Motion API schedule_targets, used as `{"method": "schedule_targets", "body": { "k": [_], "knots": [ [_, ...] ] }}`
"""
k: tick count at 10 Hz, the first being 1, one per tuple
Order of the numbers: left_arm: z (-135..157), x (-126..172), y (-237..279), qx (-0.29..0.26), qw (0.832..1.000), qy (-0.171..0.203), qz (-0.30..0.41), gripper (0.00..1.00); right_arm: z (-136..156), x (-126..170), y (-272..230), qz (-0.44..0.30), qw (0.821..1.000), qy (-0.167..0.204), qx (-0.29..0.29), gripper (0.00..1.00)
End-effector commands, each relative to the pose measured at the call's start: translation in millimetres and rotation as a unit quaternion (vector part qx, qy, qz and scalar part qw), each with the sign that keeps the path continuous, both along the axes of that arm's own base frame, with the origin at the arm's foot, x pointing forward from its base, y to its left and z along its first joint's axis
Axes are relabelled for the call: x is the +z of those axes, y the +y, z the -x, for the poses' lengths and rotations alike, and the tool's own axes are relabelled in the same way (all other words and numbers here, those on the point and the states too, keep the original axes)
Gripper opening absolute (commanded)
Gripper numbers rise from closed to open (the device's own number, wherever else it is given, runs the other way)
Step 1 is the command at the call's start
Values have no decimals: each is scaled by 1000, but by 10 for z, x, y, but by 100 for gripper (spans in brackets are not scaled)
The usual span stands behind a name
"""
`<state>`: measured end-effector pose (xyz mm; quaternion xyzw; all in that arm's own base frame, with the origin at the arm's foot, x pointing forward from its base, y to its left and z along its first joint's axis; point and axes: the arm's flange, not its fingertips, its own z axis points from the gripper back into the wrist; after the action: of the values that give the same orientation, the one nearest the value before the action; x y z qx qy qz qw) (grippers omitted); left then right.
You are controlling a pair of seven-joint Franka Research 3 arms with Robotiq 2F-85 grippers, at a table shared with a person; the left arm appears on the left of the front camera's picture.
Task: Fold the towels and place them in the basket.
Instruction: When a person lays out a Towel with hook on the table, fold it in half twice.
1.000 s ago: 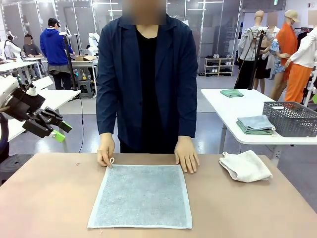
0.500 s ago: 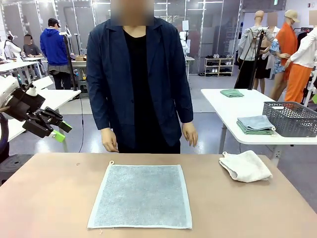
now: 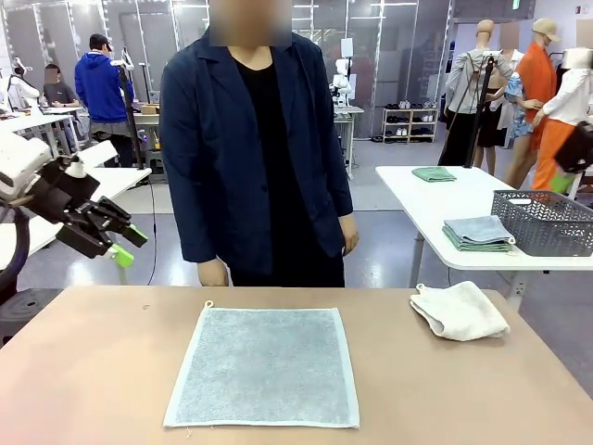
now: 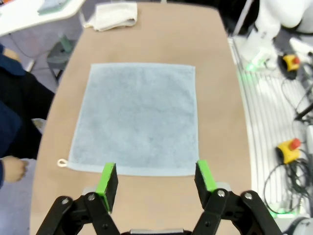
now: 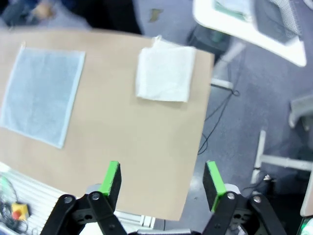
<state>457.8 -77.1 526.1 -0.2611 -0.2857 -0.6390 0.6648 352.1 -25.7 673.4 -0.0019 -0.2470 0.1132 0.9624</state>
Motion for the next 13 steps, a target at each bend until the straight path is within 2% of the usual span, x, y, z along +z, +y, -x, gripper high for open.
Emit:
{"method": "schedule_targets", "body": {
  "k": [1,3,5,6,7,8,10,12,13],
  "knots": [
    [151,-11,-329,-8,998,-12,-67,80,78,-178,443,47,993,-13,109,84],
    [313,-41,-753,-17,993,-17,-119,80,188,-403,976,73,977,-13,199,84],
    [528,-147,-1026,-10,982,-16,-186,80,370,-686,1359,79,947,-28,310,84],
    [663,-219,-1169,3,974,-11,-225,99,417,-814,1518,92,931,-12,353,94],
    [749,-303,-1301,19,967,-14,-254,99,440,-949,1642,90,905,20,415,100],
    [883,-378,-1436,49,954,-25,-295,100,441,-1056,1726,93,883,51,457,100],
    [982,-469,-1529,93,932,-35,-350,100,377,-1251,1828,116,860,117,483,100],
    [1007,-550,-1584,96,924,-38,-369,100,360,-1394,1865,139,842,152,499,100],
    [1035,-589,-1609,91,920,-38,-378,100,372,-1470,1879,144,827,170,517,100]
  ]
}}
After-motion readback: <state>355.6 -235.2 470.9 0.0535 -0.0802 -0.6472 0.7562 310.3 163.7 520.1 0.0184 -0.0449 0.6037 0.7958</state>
